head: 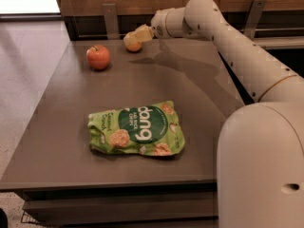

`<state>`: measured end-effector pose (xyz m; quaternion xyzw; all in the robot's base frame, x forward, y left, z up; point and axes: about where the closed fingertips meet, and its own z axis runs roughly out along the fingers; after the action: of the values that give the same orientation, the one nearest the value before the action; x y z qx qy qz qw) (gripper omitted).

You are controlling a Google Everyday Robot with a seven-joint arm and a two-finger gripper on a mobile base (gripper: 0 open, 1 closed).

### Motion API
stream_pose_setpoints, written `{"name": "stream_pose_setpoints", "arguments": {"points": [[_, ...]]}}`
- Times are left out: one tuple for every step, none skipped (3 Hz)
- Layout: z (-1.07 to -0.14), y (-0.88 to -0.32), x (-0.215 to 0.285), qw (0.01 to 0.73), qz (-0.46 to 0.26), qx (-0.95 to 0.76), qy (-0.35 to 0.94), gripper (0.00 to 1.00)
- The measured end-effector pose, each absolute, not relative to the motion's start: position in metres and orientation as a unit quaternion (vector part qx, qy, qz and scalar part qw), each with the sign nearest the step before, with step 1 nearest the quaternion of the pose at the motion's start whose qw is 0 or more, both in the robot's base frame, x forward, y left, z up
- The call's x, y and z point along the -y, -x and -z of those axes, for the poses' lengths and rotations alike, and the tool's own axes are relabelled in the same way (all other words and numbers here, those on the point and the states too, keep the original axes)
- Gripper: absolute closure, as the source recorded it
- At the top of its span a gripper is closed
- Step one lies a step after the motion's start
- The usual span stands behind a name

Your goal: Move orange near green rice chip bag

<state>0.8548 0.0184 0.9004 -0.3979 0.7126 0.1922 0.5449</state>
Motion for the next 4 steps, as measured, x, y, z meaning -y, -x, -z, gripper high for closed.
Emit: {"name": "stream_pose_setpoints", "arguments": {"points": [[-0.886,-0.861,-0.035,0.542,-0.226,-0.708,0.393,0.00],[-0.874,-0.864,-0.056,0.536,-0.262,-0.701,0.391,0.00],[-0.861,-0.861,-0.064,0.526,-0.271,-0.705,0.390,0.00],[-0.844,-0.854,-0.057,0.521,-0.282,-0.715,0.371,0.25]]}}
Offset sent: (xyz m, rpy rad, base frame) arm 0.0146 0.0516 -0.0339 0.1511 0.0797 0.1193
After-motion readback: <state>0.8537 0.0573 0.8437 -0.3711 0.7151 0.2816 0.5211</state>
